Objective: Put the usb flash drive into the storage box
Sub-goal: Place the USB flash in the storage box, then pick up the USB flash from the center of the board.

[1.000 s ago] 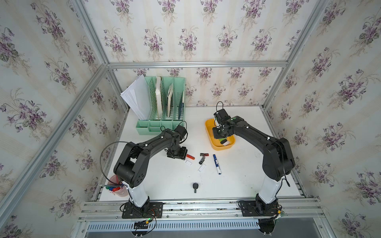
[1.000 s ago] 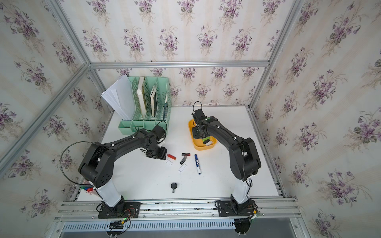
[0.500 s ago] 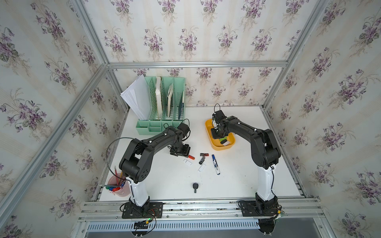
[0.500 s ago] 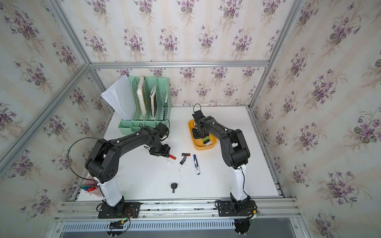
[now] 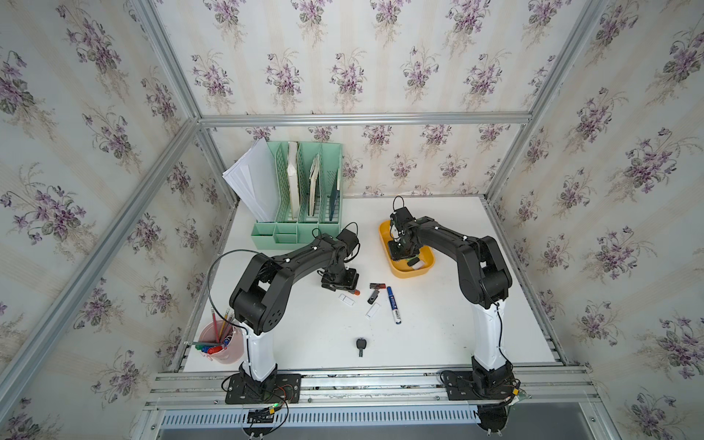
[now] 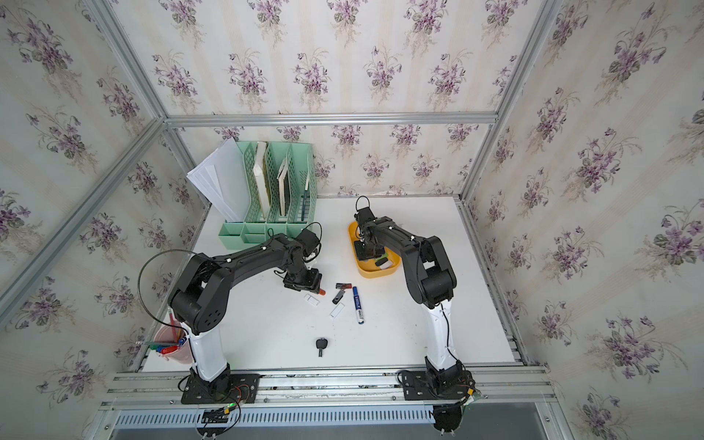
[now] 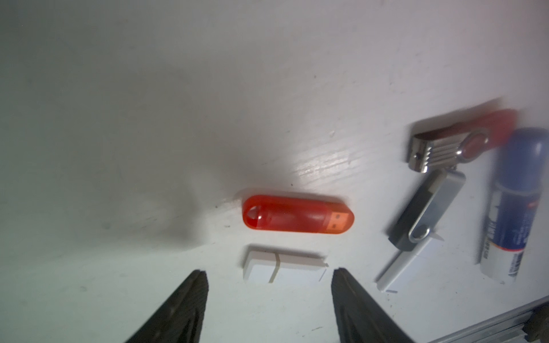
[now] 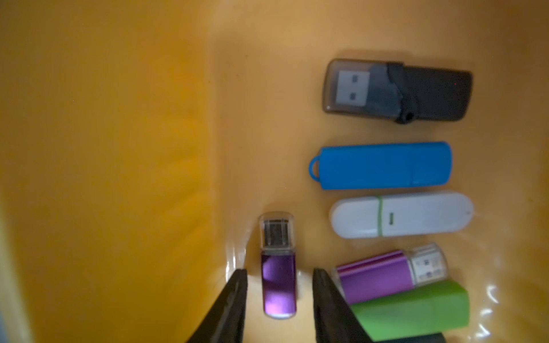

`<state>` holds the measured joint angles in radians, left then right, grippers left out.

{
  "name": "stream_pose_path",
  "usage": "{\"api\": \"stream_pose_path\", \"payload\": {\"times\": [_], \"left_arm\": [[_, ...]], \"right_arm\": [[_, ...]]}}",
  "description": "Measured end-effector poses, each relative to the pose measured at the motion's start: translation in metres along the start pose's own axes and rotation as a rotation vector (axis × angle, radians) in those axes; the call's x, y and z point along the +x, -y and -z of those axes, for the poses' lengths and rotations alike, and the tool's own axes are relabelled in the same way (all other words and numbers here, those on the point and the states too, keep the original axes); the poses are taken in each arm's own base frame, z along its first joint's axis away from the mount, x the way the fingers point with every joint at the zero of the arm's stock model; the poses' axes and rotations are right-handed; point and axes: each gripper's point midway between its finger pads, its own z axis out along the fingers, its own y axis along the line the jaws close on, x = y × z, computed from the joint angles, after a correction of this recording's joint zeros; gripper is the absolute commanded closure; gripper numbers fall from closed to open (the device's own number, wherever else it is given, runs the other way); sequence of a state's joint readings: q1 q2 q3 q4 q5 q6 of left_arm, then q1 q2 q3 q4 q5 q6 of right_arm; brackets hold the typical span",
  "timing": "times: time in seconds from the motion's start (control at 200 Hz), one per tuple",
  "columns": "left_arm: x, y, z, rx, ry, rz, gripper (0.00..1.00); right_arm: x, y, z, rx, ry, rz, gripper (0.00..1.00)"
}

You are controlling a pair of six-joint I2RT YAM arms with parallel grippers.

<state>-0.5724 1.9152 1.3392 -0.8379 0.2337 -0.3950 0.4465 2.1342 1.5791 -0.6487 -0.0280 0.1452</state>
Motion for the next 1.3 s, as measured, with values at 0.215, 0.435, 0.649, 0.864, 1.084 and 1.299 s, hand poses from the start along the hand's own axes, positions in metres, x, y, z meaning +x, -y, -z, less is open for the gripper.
{"api": "stream_pose_path", "payload": {"times": [0.215, 0.435, 0.649, 0.864, 1.084, 1.299], "left_arm": [[0.001, 0.01, -0.002, 0.023, 0.001, 0.012, 0.28], [0.005, 0.016, -0.01, 0.036, -0.014, 0.028, 0.28], [0.003, 0.019, -0.014, 0.045, -0.012, 0.039, 0.28], [-0.01, 0.024, -0.016, 0.054, 0.001, 0.034, 0.28], [-0.018, 0.028, -0.016, 0.061, 0.009, 0.024, 0.28], [-0.024, 0.028, -0.02, 0.052, 0.002, 0.015, 0.33]], "right_arm": [[-0.008, 0.0, 0.022, 0.004, 0.047, -0.005, 0.55], [-0.017, 0.004, 0.049, 0.016, 0.109, -0.009, 0.55], [-0.013, 0.011, 0.062, 0.028, 0.123, -0.018, 0.55], [-0.004, 0.015, 0.068, 0.041, 0.119, -0.022, 0.55], [0.001, 0.022, 0.074, 0.056, 0.119, -0.031, 0.56], [0.005, 0.024, 0.077, 0.056, 0.12, -0.032, 0.56]]}}
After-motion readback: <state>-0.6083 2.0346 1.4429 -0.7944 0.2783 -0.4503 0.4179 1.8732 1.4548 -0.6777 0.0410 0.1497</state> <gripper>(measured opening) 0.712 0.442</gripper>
